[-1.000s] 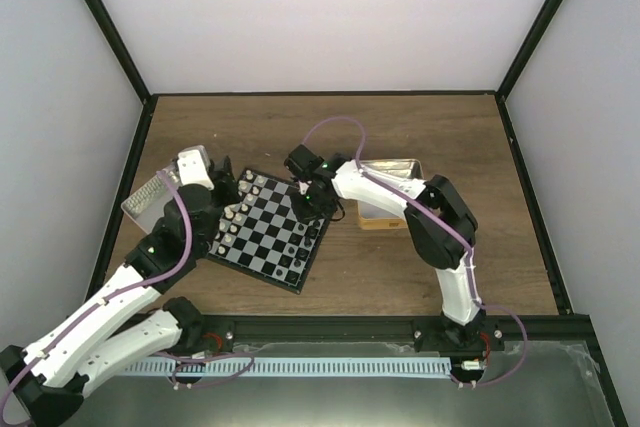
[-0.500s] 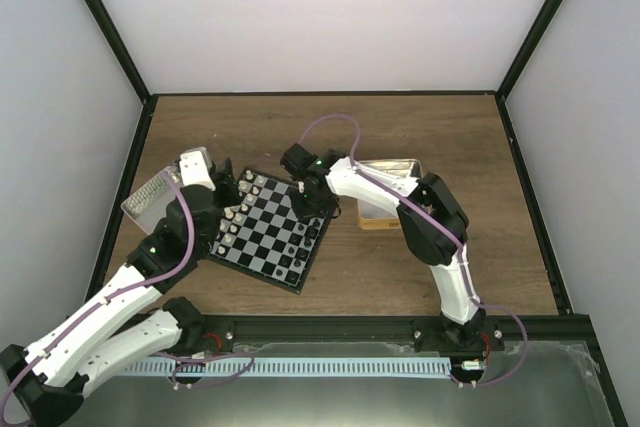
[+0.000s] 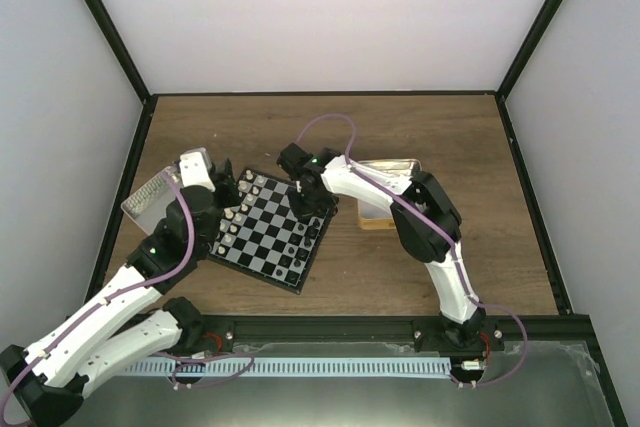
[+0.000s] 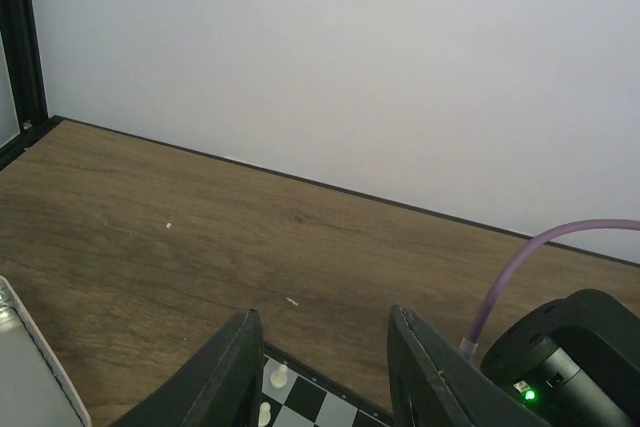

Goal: Set up the chess pieces on the board
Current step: Place the chess piece on the chessboard.

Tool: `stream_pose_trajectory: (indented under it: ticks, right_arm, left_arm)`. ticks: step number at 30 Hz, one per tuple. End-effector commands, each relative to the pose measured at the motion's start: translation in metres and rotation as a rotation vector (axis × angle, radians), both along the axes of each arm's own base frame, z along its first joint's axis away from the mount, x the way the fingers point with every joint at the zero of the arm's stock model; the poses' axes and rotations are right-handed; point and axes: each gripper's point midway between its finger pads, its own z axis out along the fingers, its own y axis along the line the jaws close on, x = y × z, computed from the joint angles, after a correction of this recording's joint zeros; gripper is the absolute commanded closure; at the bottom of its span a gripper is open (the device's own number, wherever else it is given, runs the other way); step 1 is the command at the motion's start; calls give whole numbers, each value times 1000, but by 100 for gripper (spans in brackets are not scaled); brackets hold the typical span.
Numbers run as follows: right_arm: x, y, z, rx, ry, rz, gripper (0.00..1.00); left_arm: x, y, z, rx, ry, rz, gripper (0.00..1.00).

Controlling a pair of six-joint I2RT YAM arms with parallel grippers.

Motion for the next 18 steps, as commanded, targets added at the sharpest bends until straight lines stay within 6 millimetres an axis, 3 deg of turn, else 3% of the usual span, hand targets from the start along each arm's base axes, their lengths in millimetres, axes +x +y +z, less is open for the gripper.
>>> stream_pose_trajectory:
  ticks: [1, 9, 18]
  right_arm:
    - [3, 3, 7, -12, -20, 13, 93]
    - [-2, 2, 7, -16, -4, 26, 96]
    - [2, 9, 15, 23, -22, 36, 78]
  left_arm:
    - [-1, 2, -3, -7, 1, 5, 64]
    - [0, 1, -5, -6, 5, 1, 64]
    - [0, 0, -4, -5, 4, -4, 63]
